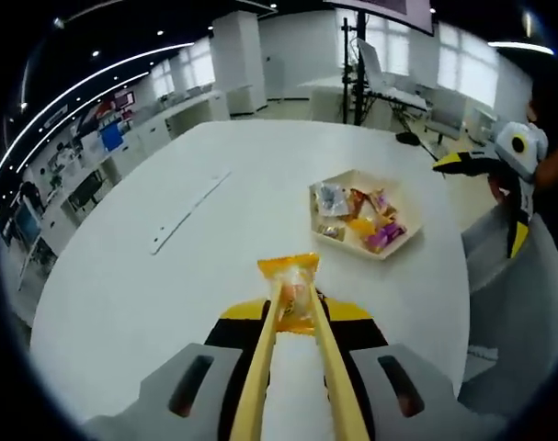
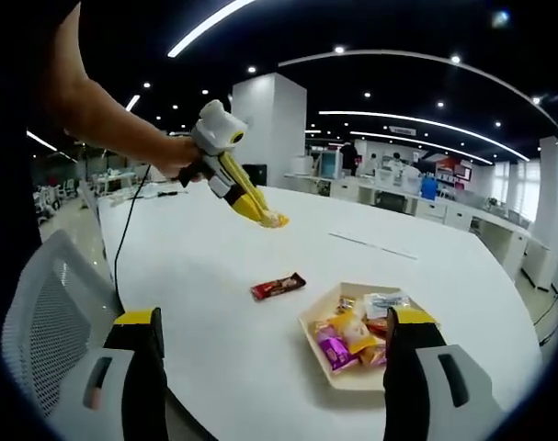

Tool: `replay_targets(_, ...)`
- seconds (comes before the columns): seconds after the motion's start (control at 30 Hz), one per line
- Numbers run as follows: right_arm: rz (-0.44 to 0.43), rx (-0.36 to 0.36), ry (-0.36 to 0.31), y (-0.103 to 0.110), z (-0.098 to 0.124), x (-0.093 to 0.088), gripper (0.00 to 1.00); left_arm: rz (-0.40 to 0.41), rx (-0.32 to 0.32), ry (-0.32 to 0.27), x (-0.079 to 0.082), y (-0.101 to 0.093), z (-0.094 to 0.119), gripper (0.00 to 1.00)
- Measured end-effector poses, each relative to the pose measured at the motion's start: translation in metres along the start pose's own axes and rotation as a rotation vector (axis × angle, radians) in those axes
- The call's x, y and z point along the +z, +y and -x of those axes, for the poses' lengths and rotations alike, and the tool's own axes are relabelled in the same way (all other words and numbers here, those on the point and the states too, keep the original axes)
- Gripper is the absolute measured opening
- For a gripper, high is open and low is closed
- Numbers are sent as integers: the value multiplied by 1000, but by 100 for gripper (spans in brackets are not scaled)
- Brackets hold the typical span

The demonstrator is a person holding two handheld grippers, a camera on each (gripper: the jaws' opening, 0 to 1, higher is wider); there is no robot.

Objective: Place the target food into the container with the food tongs after gripping and lifting it, then release it inside without dropping or visibly crushing the food.

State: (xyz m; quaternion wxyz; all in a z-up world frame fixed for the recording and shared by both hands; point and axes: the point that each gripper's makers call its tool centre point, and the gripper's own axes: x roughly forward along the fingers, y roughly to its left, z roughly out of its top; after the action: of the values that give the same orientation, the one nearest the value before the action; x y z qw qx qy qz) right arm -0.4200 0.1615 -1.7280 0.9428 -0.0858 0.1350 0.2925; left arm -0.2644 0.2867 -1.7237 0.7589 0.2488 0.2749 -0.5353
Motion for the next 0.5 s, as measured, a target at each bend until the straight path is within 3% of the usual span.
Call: replay_targets(0.5,-2,-13,-6,-3,2,1,99,-27,-48,-33,39,-16,-12,17)
